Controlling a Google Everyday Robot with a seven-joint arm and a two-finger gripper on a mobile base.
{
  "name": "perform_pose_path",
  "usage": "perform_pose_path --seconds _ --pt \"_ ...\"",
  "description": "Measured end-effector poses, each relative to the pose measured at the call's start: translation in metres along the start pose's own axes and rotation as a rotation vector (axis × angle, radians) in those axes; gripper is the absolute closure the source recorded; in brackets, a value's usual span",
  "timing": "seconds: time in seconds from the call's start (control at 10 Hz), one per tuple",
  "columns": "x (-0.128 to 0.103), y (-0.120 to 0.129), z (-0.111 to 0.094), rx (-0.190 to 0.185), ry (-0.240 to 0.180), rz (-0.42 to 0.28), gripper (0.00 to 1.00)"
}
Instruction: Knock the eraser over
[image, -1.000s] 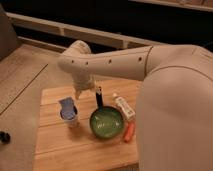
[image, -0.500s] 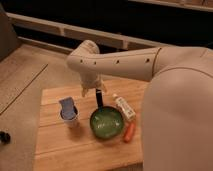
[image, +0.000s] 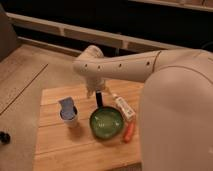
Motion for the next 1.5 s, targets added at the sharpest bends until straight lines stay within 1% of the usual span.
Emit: perform_pose_path --seconds 0.1,0.2,0.3,0.4,0.8,1.0,1.2,1.4,1.5 --pt "-0.009 -0.015 0.006 0.023 -0.013 -0.005 0.35" --pt "-0.014 -0.021 0.009 0.037 -0.019 -0.017 0.35" --pt "-0.020 -0.031 0.011 0.067 -0.019 -0.033 0.35" --pt "-0.022 -0.039 0.012 0.096 -0.011 -0.044 0.35" --pt "-0.004 -0.094 0.013 0.193 0.060 0.011 0.35" --pt "-0.001 -0.117 0.012 0.230 0.075 0.027 0.35" --pt "-0.006 -0.134 0.014 0.240 0.070 0.027 0.35" --pt "-0.021 -0.147 0.021 0.228 0.053 0.028 0.35" --pt "-0.032 -0.151 0.026 0.216 0.042 0.024 0.35"
